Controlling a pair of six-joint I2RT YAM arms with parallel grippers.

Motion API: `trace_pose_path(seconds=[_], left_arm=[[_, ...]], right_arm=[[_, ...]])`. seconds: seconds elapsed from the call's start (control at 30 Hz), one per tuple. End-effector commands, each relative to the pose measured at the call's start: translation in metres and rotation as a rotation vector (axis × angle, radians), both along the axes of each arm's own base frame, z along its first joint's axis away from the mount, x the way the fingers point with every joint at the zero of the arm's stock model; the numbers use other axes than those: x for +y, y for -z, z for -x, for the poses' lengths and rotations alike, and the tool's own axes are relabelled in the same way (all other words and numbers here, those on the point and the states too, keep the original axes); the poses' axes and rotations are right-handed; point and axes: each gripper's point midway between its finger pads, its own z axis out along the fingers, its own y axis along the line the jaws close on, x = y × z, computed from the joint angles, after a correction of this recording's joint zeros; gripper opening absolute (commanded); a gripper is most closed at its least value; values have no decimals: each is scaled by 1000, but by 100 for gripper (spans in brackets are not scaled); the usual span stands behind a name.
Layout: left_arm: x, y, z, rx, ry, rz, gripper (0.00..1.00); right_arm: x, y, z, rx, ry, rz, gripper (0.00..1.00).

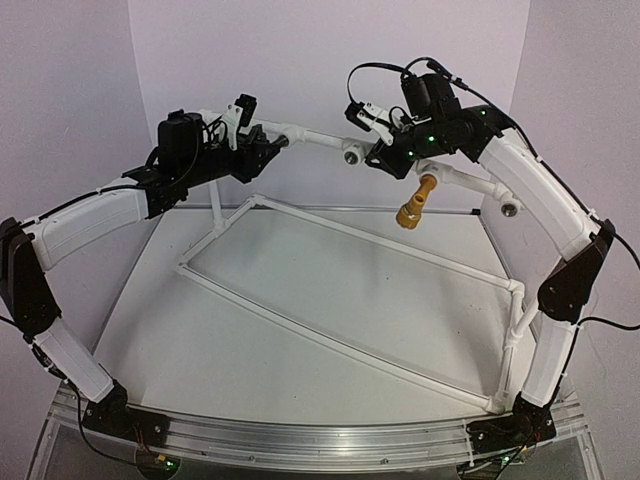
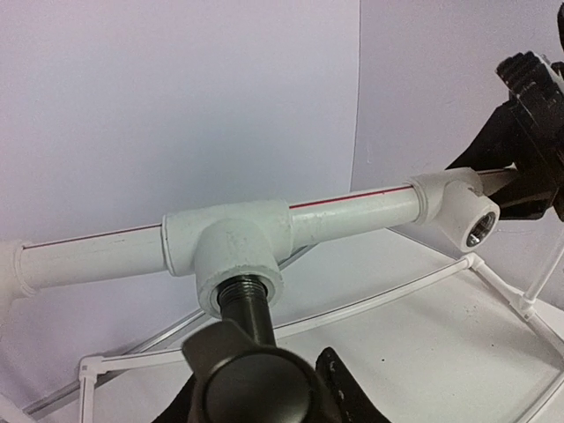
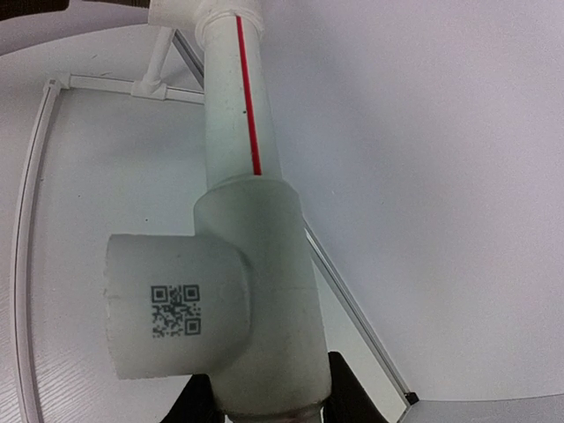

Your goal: Install the water faucets

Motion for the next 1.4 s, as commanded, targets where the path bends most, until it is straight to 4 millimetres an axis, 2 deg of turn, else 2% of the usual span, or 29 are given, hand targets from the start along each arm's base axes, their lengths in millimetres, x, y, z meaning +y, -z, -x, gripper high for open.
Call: trace_pose_path(seconds=[0.0, 0.13, 0.33, 0.67, 0.9, 0.97, 1.13, 1.37], left_arm=[[2, -31, 2, -151, -14, 21, 28], [1, -28, 1, -181, -11, -8, 13], [0, -18, 3, -265, -2, -111, 1], [-2, -1, 3, -509, 15, -407, 0], [-4, 5, -3, -677, -4, -601, 0], [-3, -2, -7, -658, -24, -589, 0], [-4, -12, -1, -585, -10, -487, 0], [-8, -46, 10, -314, 29, -149, 0]], right_arm=[[10, 39, -14, 138, 125, -113, 0], [10, 39, -15, 135, 123, -111, 0], [10, 41, -15, 135, 119, -100, 0], [8, 42, -14, 134, 115, -92, 0], [8, 44, -15, 135, 118, -90, 0], [8, 43, -16, 135, 119, -92, 0], [8, 43, -17, 135, 122, -96, 0], [9, 44, -18, 137, 123, -98, 0]])
